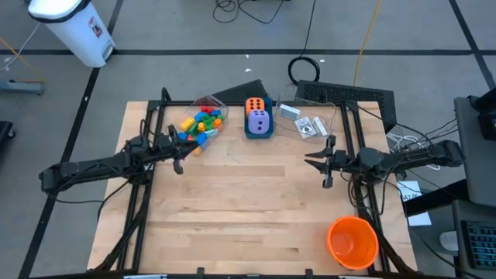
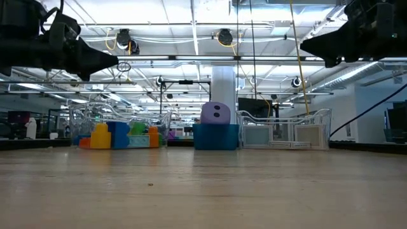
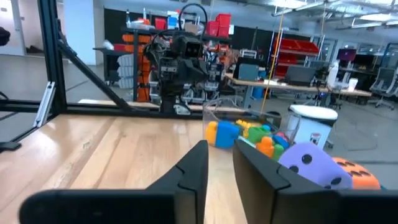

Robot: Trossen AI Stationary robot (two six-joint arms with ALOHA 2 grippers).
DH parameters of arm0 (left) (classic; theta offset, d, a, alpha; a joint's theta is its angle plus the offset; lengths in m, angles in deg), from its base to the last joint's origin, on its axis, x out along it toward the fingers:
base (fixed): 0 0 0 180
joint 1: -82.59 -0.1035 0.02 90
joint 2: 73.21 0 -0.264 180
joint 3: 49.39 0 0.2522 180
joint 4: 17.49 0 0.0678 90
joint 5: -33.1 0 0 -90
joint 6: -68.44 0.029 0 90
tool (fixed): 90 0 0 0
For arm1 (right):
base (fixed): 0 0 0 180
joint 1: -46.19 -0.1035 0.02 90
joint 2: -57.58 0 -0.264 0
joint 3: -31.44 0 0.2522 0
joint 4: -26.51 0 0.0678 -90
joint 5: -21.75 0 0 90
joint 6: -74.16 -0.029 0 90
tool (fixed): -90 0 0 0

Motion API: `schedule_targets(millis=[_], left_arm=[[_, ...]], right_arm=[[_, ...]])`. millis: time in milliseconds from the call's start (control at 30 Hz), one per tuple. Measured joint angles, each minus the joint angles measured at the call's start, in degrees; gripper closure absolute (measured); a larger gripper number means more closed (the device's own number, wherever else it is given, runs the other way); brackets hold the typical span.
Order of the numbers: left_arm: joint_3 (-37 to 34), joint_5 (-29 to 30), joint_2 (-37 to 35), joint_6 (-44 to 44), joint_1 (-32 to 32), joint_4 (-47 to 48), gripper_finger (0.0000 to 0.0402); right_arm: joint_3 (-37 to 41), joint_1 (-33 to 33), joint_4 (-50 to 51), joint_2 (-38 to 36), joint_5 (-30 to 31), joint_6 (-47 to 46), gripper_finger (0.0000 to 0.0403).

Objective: Pick & Place Toys
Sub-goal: Return to home position

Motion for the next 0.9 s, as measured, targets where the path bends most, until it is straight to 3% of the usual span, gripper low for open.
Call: schedule_targets(millis=[367,500,900], left_arm=[[0.00,-0.01,0.02,0.51,1.10,1.24,0.0348],[0.00,0.01,0.03,0.77,1.95,1.38,0.0358],[0.00,0.51,3.61,3.42,4.12,1.32,0.0365]], right_arm=[[0.00,0.00,13.25,-6.55,-0.90,-1.27,0.0372],[0.65,-0.04,12.21,-6.53,-6.21,-0.77,0.0391],[5.09,0.02,5.10,-6.67,-4.39,2.02,0.0402]])
